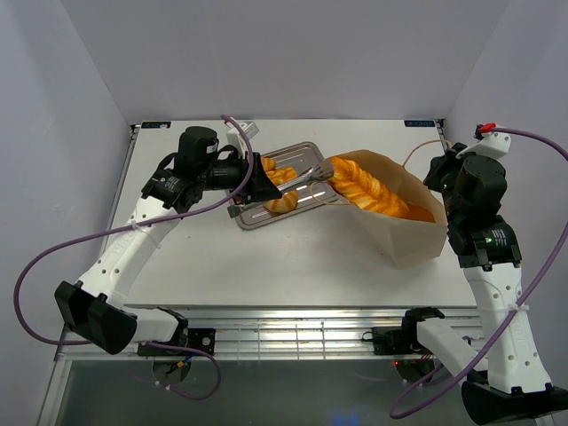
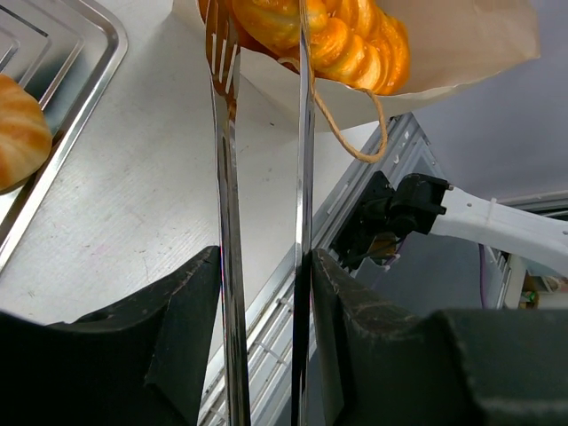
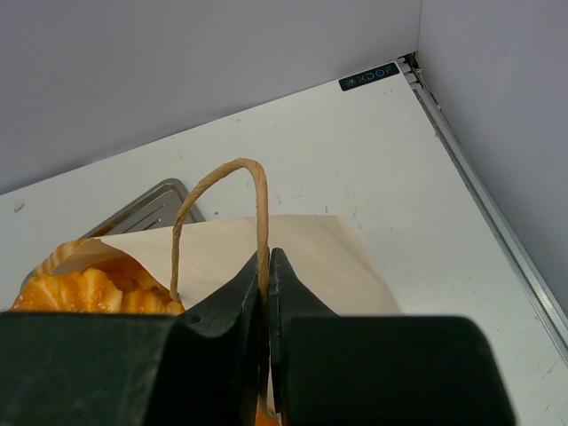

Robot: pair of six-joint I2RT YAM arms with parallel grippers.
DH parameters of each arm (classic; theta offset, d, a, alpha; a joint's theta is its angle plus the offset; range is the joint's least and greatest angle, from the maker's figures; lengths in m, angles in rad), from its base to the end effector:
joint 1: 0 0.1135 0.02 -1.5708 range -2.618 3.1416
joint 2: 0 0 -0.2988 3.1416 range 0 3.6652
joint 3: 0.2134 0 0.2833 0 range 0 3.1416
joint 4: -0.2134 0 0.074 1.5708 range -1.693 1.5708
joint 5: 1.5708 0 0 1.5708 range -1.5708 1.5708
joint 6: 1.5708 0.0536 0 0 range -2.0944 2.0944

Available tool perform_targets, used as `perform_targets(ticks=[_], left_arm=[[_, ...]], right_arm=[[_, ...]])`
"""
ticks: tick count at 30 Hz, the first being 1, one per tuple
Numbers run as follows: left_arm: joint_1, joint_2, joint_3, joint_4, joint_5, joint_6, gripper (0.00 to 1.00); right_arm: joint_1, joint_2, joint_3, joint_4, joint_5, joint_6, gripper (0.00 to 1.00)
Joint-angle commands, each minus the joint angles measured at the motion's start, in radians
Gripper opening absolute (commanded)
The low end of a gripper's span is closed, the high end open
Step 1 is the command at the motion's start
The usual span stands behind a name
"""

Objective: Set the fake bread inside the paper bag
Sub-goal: Adjust the fake bread in the paper bag.

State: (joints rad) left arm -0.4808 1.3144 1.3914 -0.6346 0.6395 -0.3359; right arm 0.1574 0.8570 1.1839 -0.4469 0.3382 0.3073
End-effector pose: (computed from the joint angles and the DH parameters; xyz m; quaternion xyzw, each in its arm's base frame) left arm 0.2644 -0.1740 0.4217 0.2122 0.8169 -0.4352 0.3136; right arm 0.1914 0.0124 0.4702 0.1666 0.7271 0.0280 0.6654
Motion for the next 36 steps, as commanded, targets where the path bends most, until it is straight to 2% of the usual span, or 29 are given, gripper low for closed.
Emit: perform_targets(ticks=[1,9,15,24,36], left_arm=[[0.033,-0.055,-0.015,0.091,0.123,-0.034,0.54],[0.071,-0.057,-0.057,0.184,0.226,-0.094,0.53],[0.071,-0.026,-0.049,0.165,0.238,-0.08,0.54],[0.064,0.028,0.015,0.056,0.212,0.006,0.54],[0.056,0.077,0.034,0.088,0.258,0.008,0.56]], right_arm=[[-0.005,-0.013,0.033,0.033,0.015,-0.01,0.08],[-0.005,-0.013,0.037,0.031,0.012,-0.01,0.08],[-0.005,-0.013,0.036,0.031,0.012,-0.01,0.08],[-0.006,-0.003,0.04,0.034,0.001,-0.005,0.08],[-0.005,-0.007,0.039,0.031,0.01,-0.01,0.08]])
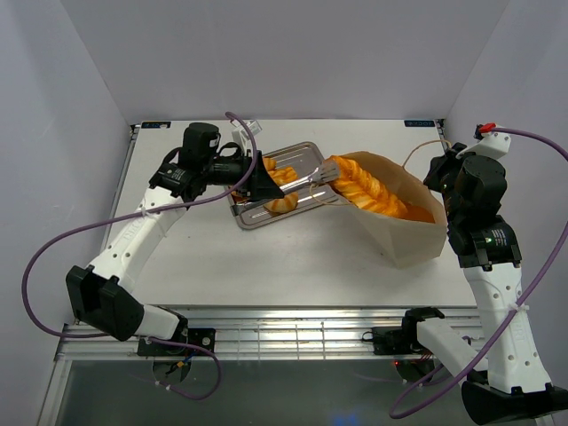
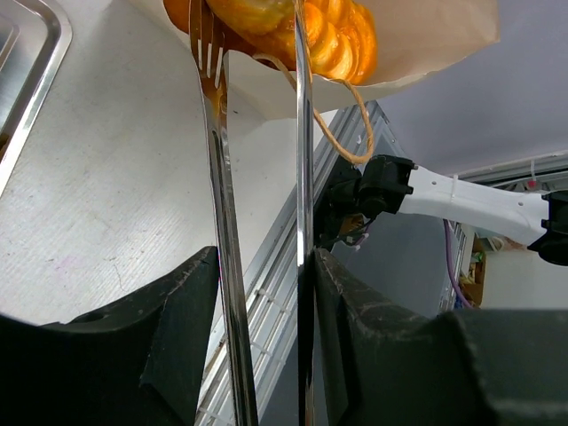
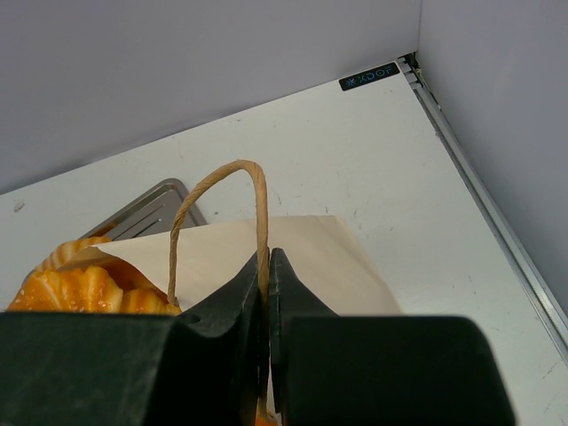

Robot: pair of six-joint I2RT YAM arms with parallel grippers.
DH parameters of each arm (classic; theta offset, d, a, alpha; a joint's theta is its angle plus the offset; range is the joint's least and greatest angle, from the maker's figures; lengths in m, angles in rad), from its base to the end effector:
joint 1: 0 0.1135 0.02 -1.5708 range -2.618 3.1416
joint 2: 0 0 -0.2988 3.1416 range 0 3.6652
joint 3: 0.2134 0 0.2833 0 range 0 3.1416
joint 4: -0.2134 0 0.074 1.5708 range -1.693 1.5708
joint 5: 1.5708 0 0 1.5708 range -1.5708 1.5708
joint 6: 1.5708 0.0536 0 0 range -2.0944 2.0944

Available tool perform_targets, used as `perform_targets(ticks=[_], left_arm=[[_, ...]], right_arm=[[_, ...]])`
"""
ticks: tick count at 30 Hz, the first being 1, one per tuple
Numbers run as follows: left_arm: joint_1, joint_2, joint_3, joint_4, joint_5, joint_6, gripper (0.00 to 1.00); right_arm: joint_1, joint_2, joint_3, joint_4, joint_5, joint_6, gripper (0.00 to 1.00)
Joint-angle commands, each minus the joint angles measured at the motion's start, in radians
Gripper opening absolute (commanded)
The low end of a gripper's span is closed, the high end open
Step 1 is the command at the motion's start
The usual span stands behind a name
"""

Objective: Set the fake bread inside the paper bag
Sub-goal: Adjust the fake bread in the paper bag.

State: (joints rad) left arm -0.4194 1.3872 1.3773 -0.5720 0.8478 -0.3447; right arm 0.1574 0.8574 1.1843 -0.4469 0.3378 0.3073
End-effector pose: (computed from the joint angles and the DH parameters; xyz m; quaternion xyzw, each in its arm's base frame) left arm 0.2890 -0.1729 0.4044 0.2250 0.7945 -0.4972 0.2664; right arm 0.1915 0.0124 0.4703 0.1664 0.7272 0.0282 0.6654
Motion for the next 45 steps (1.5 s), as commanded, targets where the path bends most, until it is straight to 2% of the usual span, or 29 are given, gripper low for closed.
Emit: perform_targets(ticks=[1,9,13,19,20,22,31,37,45], left_arm=[[-0.005,0.01,0.049,0.026,0.048,0.018,0.56],[-0.028,0.052,0.081,0.018,0.039,0.024,0.55],[-0.035,0.068,0.101,0.017,0.036,0.021,0.47],[-0.035,0.024,0.088,0.015,-0.035,0.007,0.2],[-0.035,0.015,0.088,0.015,-0.045,0.003,0.1],[-0.035,-0.01,0.097,0.006,-0.087,-0.007,0.0],[-0.035,-0.091,0.18,-0.002,-0.199,-0.086,0.0],[-0.038,-0.083,0.155,0.072,-0.099,-0.178,0.0],[-0.186,-0.07,0.117,0.097,-0.208,-0.178,0.0]], right_arm=[[-0.005,-0.006,0.037,0.033,0.009,-0.01,0.08],[-0.005,-0.006,0.032,0.034,0.004,-0.004,0.08],[-0.005,-0.008,0.031,0.033,0.004,-0.004,0.08],[-0.005,-0.011,0.035,0.031,0.01,-0.01,0.08],[-0.005,-0.011,0.034,0.033,0.01,-0.008,0.08],[-0.005,-0.011,0.032,0.033,0.01,-0.008,0.08],[-0.005,-0.011,0.029,0.033,0.01,-0.005,0.08],[-0.005,-0.012,0.037,0.033,0.006,-0.002,0.08],[-0.005,-0.012,0.035,0.031,0.003,0.009,0.08]])
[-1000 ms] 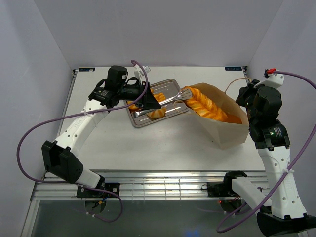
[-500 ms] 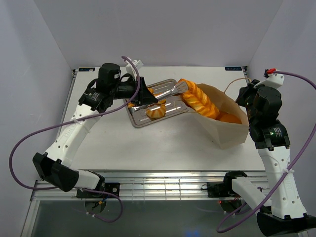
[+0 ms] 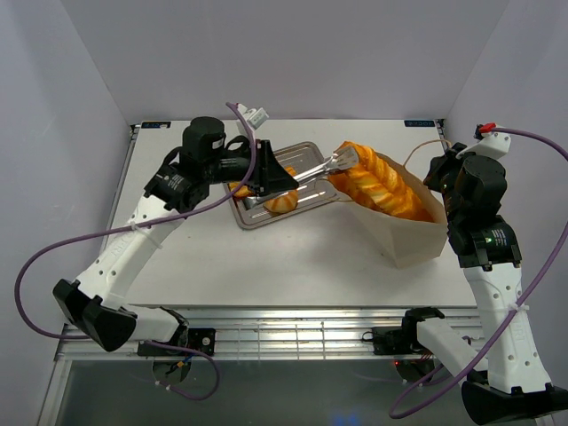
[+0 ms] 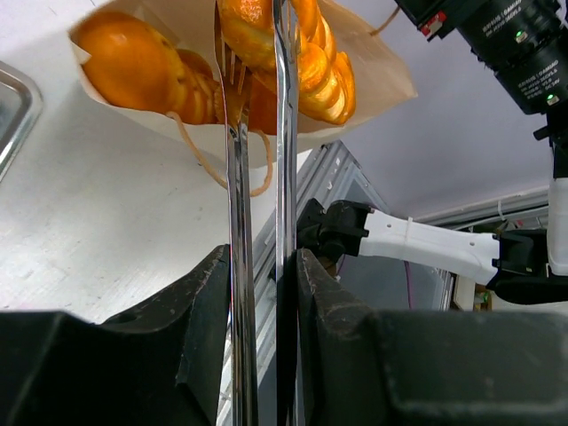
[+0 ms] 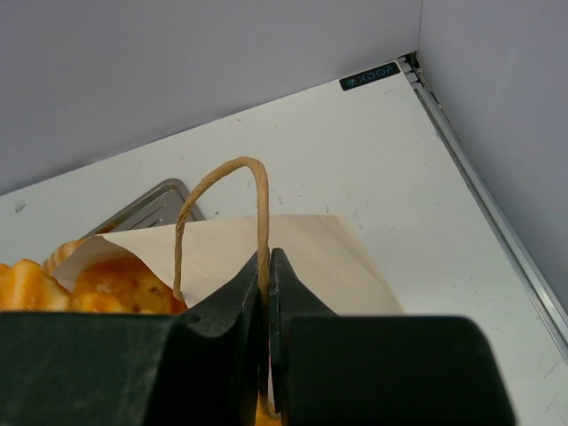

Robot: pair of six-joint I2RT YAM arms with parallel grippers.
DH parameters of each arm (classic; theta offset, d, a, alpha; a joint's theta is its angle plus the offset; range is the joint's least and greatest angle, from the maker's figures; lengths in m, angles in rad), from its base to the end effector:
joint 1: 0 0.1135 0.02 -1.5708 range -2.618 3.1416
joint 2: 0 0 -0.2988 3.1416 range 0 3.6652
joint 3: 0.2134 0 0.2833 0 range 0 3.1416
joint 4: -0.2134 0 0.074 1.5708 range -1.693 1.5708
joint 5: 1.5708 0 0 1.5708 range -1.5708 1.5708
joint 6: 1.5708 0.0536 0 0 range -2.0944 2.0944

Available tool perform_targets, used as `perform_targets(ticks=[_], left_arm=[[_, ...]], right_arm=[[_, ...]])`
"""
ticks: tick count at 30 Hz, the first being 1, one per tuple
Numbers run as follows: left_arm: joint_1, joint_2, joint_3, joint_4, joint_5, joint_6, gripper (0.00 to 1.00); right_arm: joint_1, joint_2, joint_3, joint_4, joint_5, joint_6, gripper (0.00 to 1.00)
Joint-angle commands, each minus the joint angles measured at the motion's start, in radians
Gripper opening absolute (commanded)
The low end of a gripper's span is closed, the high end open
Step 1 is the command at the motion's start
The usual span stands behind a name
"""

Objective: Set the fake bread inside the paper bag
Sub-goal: Adjust the fake bread in the paper bag.

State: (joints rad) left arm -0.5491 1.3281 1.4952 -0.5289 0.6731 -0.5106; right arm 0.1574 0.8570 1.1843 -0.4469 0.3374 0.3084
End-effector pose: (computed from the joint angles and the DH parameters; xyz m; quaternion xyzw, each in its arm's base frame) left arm 0.2552 -0.1953 0.4677 0.2026 0.7729 -0.5056 0.3256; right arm 0.1914 0.0124 0.4703 0.1667 0.7270 0.0288 0.6655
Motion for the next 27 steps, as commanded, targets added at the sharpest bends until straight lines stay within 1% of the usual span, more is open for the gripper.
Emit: perform_targets(ticks=[1,3,4,10,17,18,19,20,23,27], left_arm=[[-0.089,-0.004,-0.001,0.055,-0.064,-0.011,0.0],[-0.124,0.014,0.0,0.056,-0.095,-0.012,0.0],[-0.159,0.022,-0.003,0.059,-0.118,-0.014,0.0],[-0.262,0.097,-0.027,0.106,-0.158,-0.034,0.0],[-0.267,0.161,-0.038,0.092,-0.193,-0.002,0.0],[-0.267,0.166,-0.033,0.089,-0.193,0.006,0.05],[-0.267,0.169,-0.03,0.089,-0.193,0.009,0.12],[-0.267,0.168,-0.029,0.089,-0.194,0.012,0.26],[-0.268,0.155,-0.015,0.084,-0.214,0.032,0.45],[-0.268,0.146,0.022,0.052,-0.225,0.055,0.5]], right_arm=[[-0.005,-0.01,0.035,0.031,0.0,0.009,0.08],[-0.005,-0.012,0.037,0.033,0.0,0.011,0.08],[-0.005,-0.012,0.037,0.031,-0.001,0.012,0.08],[-0.005,-0.012,0.037,0.031,0.003,0.012,0.08],[-0.005,-0.018,0.035,0.03,0.011,0.006,0.08],[-0.005,-0.018,0.034,0.03,0.011,0.005,0.08],[-0.005,-0.019,0.034,0.03,0.014,0.003,0.08],[-0.005,-0.018,0.034,0.03,0.014,0.003,0.08],[-0.005,-0.021,0.037,0.028,0.022,-0.005,0.08],[-0.005,-0.021,0.041,0.027,0.025,-0.009,0.08]])
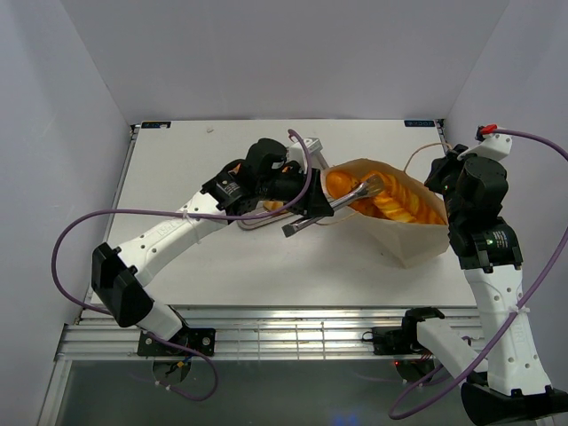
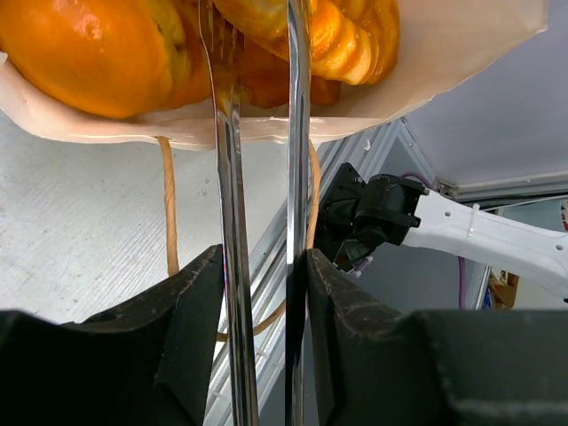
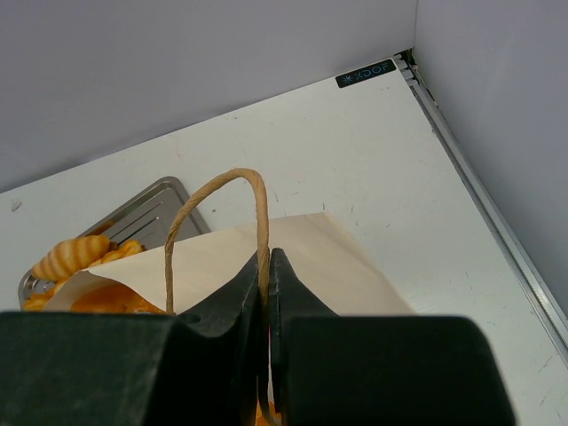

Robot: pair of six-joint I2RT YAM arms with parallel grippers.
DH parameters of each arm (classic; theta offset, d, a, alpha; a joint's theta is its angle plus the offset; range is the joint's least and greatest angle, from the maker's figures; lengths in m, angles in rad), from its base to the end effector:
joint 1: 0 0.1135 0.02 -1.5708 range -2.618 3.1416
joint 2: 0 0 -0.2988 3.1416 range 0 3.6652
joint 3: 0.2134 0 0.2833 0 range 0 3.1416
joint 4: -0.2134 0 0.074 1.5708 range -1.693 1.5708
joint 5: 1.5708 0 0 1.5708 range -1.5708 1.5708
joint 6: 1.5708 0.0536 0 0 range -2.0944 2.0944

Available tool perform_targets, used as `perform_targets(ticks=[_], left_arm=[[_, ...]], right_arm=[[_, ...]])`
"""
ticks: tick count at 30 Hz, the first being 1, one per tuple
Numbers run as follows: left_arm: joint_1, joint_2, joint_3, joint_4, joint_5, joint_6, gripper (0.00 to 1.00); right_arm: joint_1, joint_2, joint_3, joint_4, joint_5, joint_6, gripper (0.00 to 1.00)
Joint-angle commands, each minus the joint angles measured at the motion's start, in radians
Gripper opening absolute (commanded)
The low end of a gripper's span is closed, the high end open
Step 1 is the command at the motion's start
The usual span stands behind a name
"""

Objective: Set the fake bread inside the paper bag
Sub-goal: Adjust the fake bread in the paper bag, then adjust the clamp at the center of the board.

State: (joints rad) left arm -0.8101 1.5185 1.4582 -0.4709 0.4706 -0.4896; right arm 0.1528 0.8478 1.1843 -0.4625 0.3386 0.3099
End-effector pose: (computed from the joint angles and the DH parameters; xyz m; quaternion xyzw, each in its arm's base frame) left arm 0.2508 -0.2988 0.3934 0.2490 0.8147 -0.4534 0.2621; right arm 0.1879 0.0109 0.4699 0.1691 0.7285 0.0264 0.6634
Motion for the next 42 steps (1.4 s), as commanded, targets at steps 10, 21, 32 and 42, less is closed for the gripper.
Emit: perform_targets(ticks=[10,21,32,42], left_arm=[[-0.006,-0.061,0.091,-0.06,-0.01,0.059,0.55],[0.005,-0.089,0.117,-0.126,-0.012,0.098,0.57],[0.058,-0.17,0.165,-0.199,-0.079,0.129,0.55],[0.083,-0.336,0.153,-0.298,-0.364,0.177,0.49]], right_arm=[[-0.001,-0.007,0.044,0.044,0.017,-0.009,0.08],[-0.001,-0.004,0.044,0.044,0.016,-0.009,0.08],[-0.001,-0.006,0.043,0.044,0.011,-0.006,0.08],[-0.001,-0.001,0.044,0.044,0.013,-0.008,0.08]])
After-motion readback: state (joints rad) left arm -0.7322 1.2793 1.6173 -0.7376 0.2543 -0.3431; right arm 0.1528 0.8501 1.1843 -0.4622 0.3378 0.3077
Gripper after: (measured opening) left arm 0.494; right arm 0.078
